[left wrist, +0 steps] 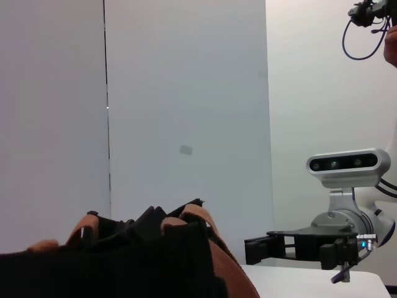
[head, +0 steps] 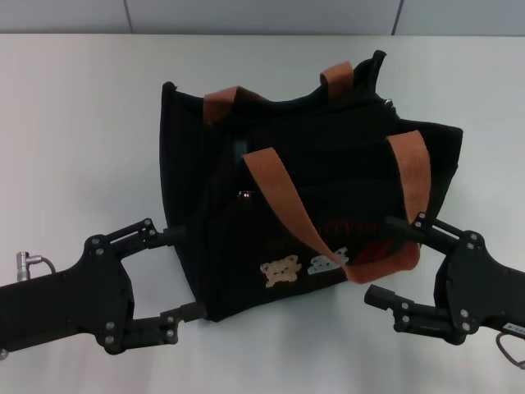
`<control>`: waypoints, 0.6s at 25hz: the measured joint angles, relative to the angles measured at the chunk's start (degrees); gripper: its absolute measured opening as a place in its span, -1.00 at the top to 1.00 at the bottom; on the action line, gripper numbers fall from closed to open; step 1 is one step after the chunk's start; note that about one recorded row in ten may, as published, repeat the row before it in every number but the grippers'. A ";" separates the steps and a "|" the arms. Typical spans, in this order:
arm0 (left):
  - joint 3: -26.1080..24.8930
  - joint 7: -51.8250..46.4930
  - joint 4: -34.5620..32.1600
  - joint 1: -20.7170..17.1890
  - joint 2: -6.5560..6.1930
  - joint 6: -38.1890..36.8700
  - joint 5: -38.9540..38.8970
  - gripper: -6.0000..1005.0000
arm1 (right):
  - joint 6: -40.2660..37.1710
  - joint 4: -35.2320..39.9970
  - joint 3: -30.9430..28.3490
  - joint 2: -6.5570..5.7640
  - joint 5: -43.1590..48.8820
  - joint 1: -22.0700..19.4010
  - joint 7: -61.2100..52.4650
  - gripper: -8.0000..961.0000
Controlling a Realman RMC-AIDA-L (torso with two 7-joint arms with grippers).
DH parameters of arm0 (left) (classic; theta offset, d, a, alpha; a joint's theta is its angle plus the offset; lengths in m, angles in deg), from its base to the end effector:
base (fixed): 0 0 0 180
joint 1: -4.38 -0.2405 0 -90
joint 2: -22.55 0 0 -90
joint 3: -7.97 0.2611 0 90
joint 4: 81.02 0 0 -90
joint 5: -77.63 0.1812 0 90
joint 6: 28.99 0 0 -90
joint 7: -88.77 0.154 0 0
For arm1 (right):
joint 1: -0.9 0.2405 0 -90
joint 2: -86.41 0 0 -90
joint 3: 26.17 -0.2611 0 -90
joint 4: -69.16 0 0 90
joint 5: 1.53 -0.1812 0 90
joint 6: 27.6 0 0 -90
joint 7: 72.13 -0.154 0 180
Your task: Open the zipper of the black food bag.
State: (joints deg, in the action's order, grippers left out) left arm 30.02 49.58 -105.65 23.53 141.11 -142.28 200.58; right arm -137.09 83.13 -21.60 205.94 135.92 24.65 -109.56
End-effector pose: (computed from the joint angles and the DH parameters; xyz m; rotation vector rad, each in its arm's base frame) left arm -0.2719 0.2030 -0.0072 -2.6573 -0.1101 -1.0795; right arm 0.2556 0.2131 -0.0326 -2.5979 0.2528 1.1994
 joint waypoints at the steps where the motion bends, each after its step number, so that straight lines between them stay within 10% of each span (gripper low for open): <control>1: 0.00 0.00 0.01 0.00 0.00 0.00 0.00 -0.64 | 0.03 0.00 0.00 0.00 -0.01 -0.02 0.03 -0.74; 15: 0.01 0.07 0.03 0.00 0.07 -0.06 -0.72 -0.64 | 0.08 -0.09 -0.46 0.00 -0.10 -0.28 0.51 -0.74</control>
State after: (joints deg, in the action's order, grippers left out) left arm 30.03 49.65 -105.63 23.53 141.18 -142.34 199.86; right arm -137.01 83.04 -22.07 205.94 135.83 24.37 -109.05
